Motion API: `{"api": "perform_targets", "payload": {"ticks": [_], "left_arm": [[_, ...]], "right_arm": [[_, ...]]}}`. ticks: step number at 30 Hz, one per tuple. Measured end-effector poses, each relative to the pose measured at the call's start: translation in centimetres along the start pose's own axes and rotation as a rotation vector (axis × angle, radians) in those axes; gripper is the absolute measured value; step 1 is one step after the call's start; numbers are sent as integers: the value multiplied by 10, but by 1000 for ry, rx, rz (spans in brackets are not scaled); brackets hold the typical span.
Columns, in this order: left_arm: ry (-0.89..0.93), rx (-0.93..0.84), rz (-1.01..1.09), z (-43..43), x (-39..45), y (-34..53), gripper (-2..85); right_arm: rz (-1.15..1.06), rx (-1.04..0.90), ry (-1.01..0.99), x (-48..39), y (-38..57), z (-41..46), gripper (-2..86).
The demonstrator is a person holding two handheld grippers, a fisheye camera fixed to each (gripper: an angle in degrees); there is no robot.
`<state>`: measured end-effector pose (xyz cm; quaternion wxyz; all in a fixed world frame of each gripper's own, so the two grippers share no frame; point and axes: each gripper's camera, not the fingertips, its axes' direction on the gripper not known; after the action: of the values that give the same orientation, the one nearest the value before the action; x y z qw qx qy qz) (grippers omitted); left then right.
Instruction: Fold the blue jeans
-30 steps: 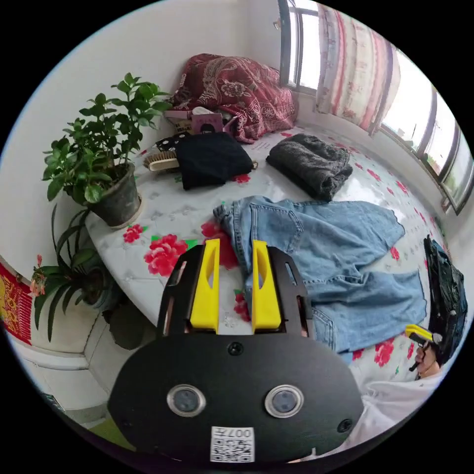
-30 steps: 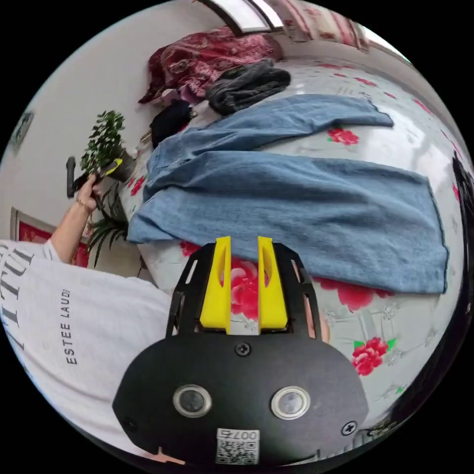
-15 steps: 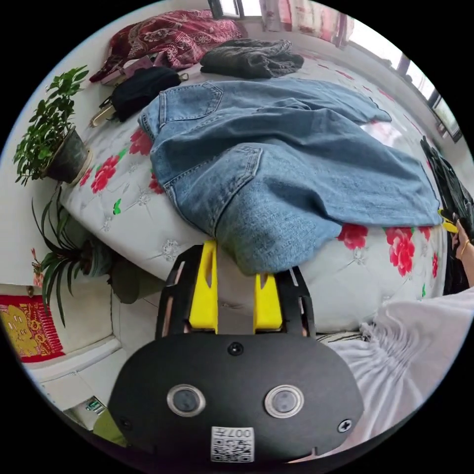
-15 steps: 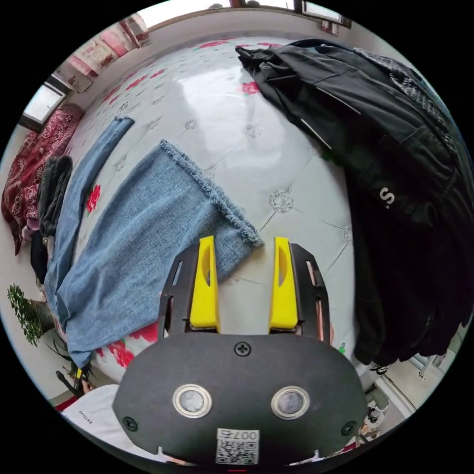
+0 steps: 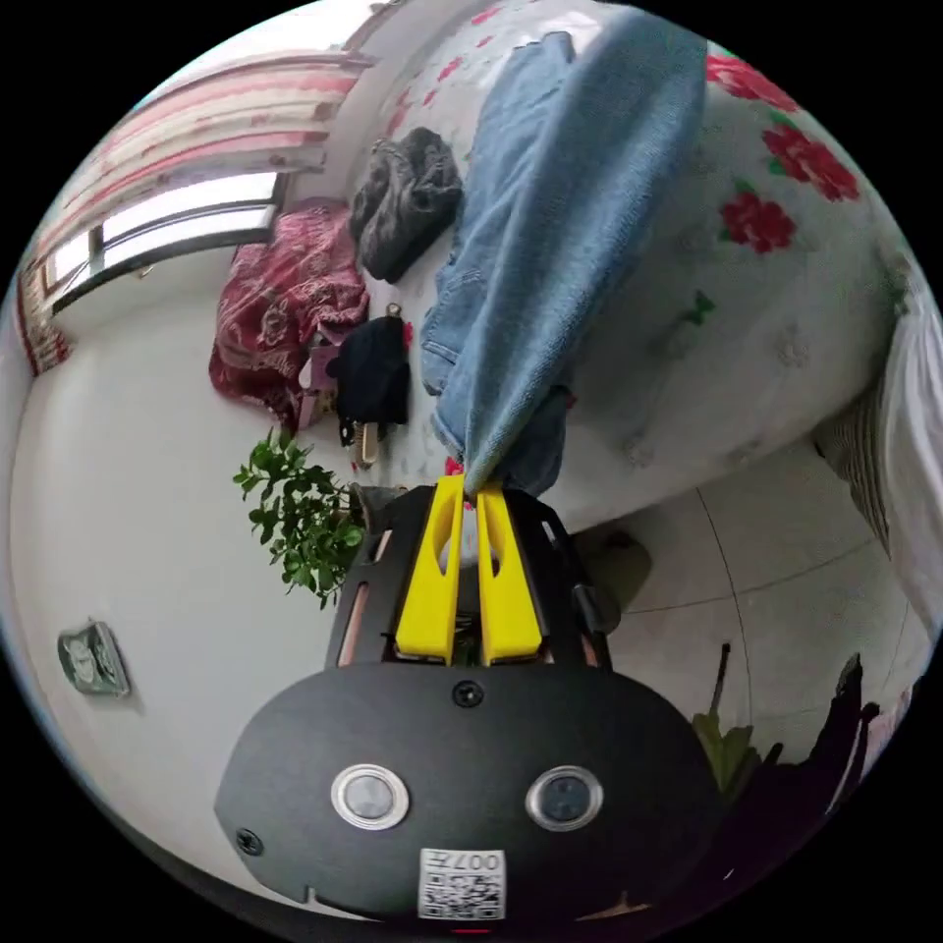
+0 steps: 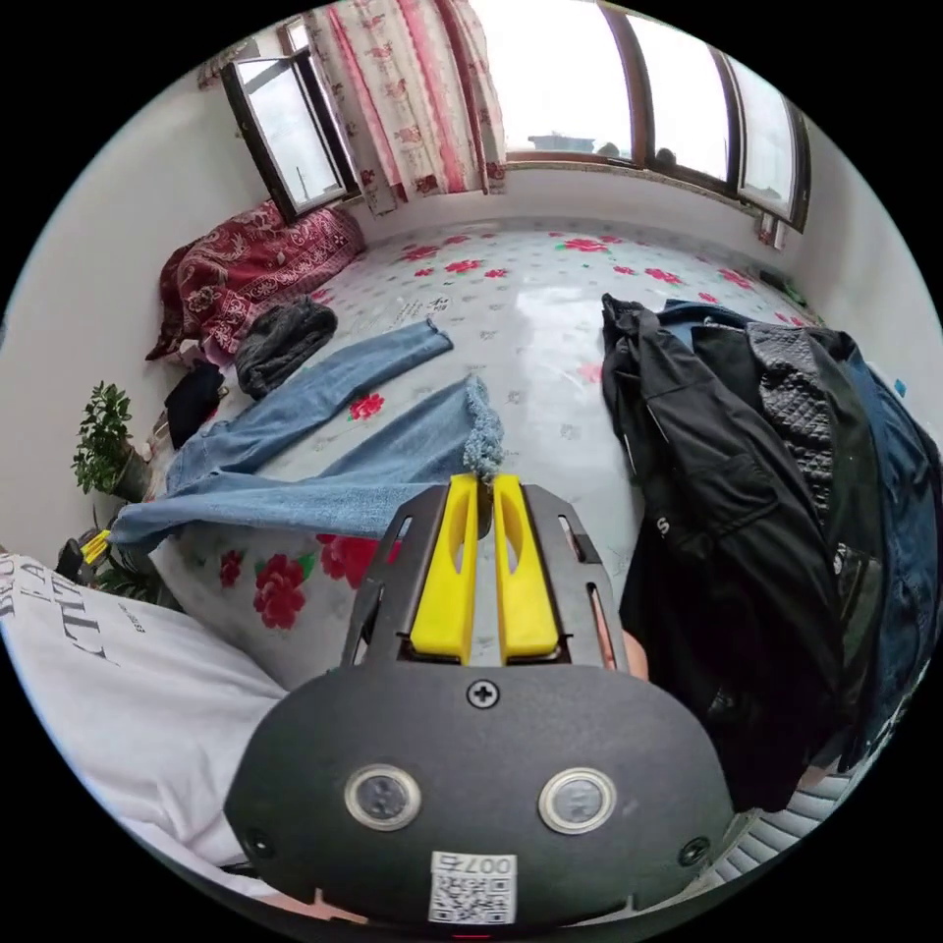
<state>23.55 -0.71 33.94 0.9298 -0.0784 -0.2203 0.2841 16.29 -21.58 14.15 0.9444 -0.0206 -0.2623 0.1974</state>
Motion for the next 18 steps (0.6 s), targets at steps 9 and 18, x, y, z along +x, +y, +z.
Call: {"api": "perform_targets", "payload": {"ticks": [9, 18], "left_arm": [[469, -171, -97, 59, 49, 55, -8], [881, 91, -886, 132, -111, 103, 56]], "right_arm": [[241, -240, 240, 43, 119, 61, 48], [7, -175, -17, -33, 72, 106, 66]]}}
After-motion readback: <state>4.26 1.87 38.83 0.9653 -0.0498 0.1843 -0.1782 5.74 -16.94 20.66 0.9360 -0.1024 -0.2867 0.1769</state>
